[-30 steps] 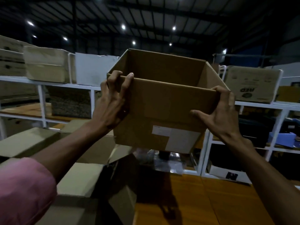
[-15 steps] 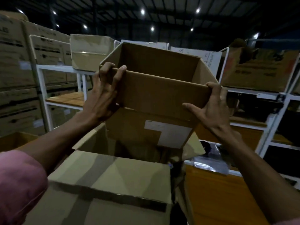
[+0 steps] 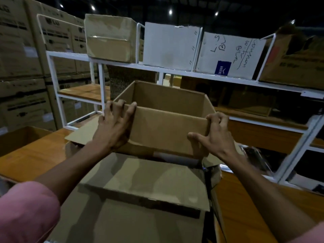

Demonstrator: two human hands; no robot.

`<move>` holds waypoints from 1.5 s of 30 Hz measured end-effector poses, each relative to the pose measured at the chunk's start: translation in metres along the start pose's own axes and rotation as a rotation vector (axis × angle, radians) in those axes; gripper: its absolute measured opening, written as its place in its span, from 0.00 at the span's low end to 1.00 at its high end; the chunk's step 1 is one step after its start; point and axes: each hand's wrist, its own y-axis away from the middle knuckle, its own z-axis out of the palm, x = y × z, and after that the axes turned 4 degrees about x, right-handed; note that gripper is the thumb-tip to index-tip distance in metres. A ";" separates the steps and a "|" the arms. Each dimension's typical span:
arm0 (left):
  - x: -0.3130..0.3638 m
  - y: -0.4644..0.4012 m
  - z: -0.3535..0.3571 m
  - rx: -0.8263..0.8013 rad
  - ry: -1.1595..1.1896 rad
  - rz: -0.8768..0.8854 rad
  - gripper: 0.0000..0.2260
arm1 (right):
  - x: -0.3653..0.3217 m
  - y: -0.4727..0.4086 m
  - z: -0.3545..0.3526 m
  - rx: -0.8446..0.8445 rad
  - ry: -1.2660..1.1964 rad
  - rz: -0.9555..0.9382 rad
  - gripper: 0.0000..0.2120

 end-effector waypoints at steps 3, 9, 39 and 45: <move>0.004 0.022 0.012 -0.494 -0.173 -0.015 0.54 | 0.011 0.018 0.021 -0.116 0.062 -0.028 0.25; 0.014 0.043 0.027 -0.877 -0.047 -0.018 0.50 | 0.013 0.049 0.059 -0.434 0.135 -0.023 0.21; 0.610 0.113 0.039 -0.263 0.479 0.698 0.33 | 0.368 0.307 -0.229 0.065 0.149 0.477 0.25; 0.725 0.142 0.034 -0.299 0.515 0.759 0.34 | 0.444 0.370 -0.308 0.091 0.214 0.613 0.24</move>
